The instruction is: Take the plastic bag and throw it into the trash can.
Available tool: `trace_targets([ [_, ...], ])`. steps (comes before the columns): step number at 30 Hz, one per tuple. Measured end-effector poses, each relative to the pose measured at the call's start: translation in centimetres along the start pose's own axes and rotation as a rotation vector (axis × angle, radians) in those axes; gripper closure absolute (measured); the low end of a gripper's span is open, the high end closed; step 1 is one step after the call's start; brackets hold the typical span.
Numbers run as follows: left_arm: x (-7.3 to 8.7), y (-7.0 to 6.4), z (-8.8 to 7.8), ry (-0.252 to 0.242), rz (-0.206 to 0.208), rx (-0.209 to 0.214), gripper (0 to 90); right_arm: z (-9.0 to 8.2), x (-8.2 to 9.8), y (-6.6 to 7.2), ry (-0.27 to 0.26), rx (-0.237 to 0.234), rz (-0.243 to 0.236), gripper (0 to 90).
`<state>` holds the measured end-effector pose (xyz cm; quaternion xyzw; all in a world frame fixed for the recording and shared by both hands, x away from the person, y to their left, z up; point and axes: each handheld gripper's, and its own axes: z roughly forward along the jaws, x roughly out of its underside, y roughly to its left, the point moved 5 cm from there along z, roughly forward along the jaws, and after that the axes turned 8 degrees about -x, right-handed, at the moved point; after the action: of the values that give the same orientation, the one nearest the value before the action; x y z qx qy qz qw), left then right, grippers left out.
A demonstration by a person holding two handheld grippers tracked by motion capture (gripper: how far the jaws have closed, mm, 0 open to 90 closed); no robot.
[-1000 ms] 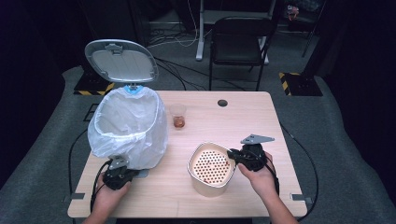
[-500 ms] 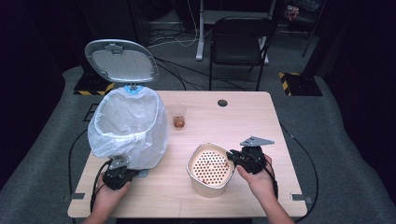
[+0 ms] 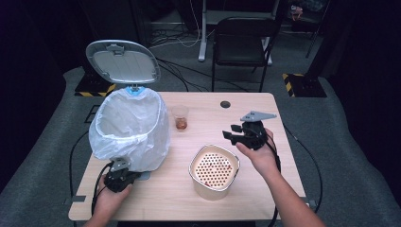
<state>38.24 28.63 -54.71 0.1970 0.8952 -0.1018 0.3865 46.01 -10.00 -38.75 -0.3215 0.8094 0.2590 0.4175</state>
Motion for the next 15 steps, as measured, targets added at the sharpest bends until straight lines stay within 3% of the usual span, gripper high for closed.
trace_targets([
  [4,0.0,0.0,0.0,0.002,0.000,-0.004,90.0,1.6,-2.7,-1.1,-0.030,-0.022,-0.015,52.5],
  [11,0.0,0.0,0.0,0.005,-0.001,-0.003,90.0,4.3,-4.9,-1.8,-0.014,-0.030,-0.045,51.7],
  [15,0.0,0.0,0.0,0.005,-0.001,-0.003,90.0,6.3,-6.0,-2.2,-0.002,-0.023,-0.075,55.5],
])
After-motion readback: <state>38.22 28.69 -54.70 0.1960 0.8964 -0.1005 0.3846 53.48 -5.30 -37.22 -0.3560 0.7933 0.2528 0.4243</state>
